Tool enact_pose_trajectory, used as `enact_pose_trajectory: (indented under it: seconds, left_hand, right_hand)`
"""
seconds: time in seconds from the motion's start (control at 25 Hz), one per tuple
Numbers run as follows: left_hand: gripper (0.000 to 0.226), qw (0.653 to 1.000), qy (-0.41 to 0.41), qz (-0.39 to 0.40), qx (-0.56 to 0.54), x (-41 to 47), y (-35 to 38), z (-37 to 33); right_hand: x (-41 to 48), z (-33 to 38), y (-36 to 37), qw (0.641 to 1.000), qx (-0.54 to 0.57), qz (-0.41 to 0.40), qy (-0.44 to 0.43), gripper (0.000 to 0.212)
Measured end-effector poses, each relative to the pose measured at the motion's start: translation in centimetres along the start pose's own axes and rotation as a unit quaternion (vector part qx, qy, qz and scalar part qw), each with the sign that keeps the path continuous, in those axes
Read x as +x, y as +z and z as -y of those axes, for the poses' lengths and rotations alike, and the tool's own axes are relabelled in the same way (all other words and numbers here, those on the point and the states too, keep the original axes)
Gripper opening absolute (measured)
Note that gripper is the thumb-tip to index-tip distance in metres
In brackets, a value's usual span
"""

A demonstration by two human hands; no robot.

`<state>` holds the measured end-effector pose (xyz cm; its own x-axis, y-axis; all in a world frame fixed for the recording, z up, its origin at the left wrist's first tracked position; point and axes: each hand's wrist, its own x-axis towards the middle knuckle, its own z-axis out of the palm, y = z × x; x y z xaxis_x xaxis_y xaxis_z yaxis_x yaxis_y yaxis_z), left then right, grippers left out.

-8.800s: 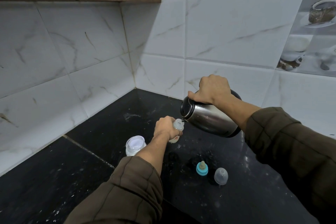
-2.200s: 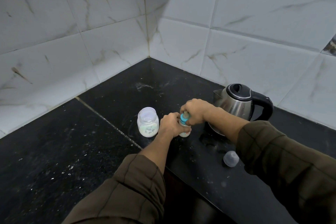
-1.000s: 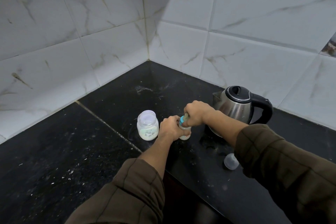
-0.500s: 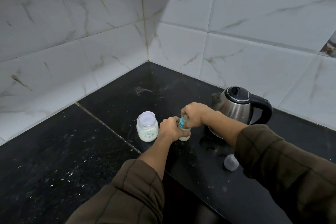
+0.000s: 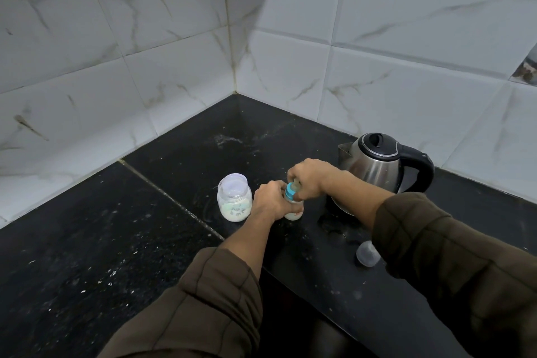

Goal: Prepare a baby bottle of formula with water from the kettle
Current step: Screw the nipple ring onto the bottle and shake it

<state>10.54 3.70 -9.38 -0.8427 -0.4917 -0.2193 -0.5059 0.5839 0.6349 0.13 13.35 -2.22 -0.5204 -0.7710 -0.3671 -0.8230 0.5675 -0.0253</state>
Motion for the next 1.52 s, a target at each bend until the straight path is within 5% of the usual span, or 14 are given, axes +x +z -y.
enact_pose_trajectory:
  seconds: [0.2, 0.36, 0.48, 0.8, 1.0, 1.2, 1.52]
  left_hand:
    - [0.033, 1.0, 0.004, -0.011, 0.014, -0.1, 0.2, -0.2]
    - [0.039, 1.0, -0.001, -0.001, 0.006, -0.1, 0.1, -0.2]
    - [0.044, 1.0, -0.003, 0.001, -0.001, -0.1, 0.0, -0.3]
    - [0.031, 1.0, -0.006, -0.005, 0.027, -0.3, 0.1, -1.0]
    - [0.041, 0.999, -0.012, -0.002, 0.032, 0.2, 0.0, -0.8]
    - [0.044, 0.999, -0.007, -0.009, 0.045, 0.1, 0.0, -0.8]
    - [0.029, 0.997, 0.008, -0.04, 0.059, -0.2, 0.9, -0.5]
  right_hand:
    - [0.1, 0.9, 1.2, 0.991, -0.045, -0.089, 0.085, 0.05]
    - [0.2, 0.1, 0.6, 0.999, -0.018, -0.031, 0.03, 0.056]
    - [0.1, 0.4, 0.4, 0.999, -0.034, -0.025, 0.009, 0.049]
    - [-0.1, 1.9, 2.3, 0.983, 0.066, -0.106, 0.135, 0.029]
    - [0.2, 1.2, 1.0, 0.998, 0.004, -0.021, 0.054, 0.047]
    - [0.1, 2.2, 0.5, 0.993, -0.117, -0.024, 0.001, 0.038]
    - [0.1, 3.9, 1.8, 0.983, 0.034, -0.114, 0.14, 0.026]
